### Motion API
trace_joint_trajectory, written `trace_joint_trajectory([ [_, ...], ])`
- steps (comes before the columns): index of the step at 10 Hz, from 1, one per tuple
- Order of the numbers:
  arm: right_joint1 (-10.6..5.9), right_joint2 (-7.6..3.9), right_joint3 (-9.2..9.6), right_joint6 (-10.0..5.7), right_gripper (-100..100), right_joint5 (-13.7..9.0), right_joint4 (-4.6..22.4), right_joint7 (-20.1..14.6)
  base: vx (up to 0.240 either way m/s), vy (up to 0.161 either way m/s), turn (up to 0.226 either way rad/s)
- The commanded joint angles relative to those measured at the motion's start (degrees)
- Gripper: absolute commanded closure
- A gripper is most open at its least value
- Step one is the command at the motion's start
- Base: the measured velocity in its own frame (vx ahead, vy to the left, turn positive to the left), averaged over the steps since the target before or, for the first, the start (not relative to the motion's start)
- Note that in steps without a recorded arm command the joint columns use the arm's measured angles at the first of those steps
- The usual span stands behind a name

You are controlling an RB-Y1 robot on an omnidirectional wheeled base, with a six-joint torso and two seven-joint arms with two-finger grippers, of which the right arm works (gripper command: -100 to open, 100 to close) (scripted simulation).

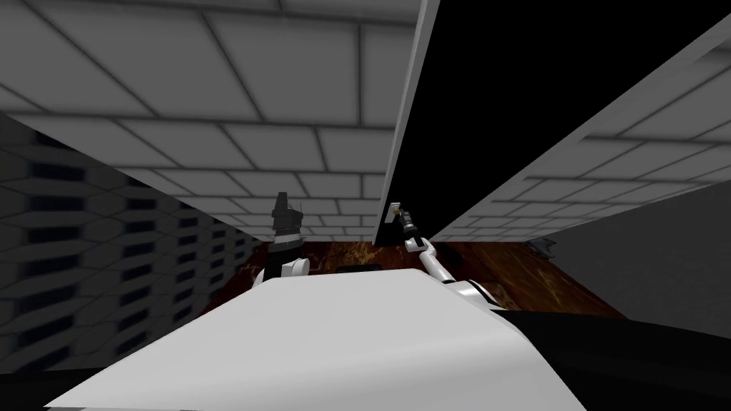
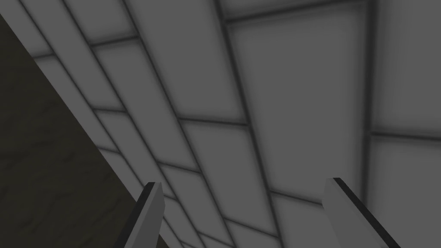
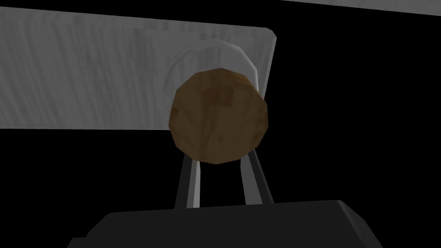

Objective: Pull the door open

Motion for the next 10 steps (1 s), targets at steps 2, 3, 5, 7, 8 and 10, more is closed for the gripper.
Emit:
trace_joint_trajectory([
  [2, -1.02, 0.49, 0.62, 0.00, 100, -2.4, 0.3, -4.1, -0.060, -0.047, 0.095],
  [3, -1.47, 0.57, 0.80, 0.15, 100, -3.9, 0.8, -5.7, -0.084, -0.057, 0.149],
  [5, -1.93, 0.66, 0.98, 0.31, 100, -5.5, 1.2, -8.5, -0.064, -0.037, 0.070],
  [7, -1.65, 1.32, 0.62, 1.12, -100, -7.1, 1.3, -10.2, -0.071, -0.041, 0.035],
  [8, -1.83, 1.70, 0.65, 1.32, -100, -8.0, 1.3, -11.4, -0.066, -0.038, 0.010],
  [10, -2.28, 2.65, 0.73, 1.83, -100, -10.2, 1.2, -14.4, -0.091, -0.039, 0.059],
])
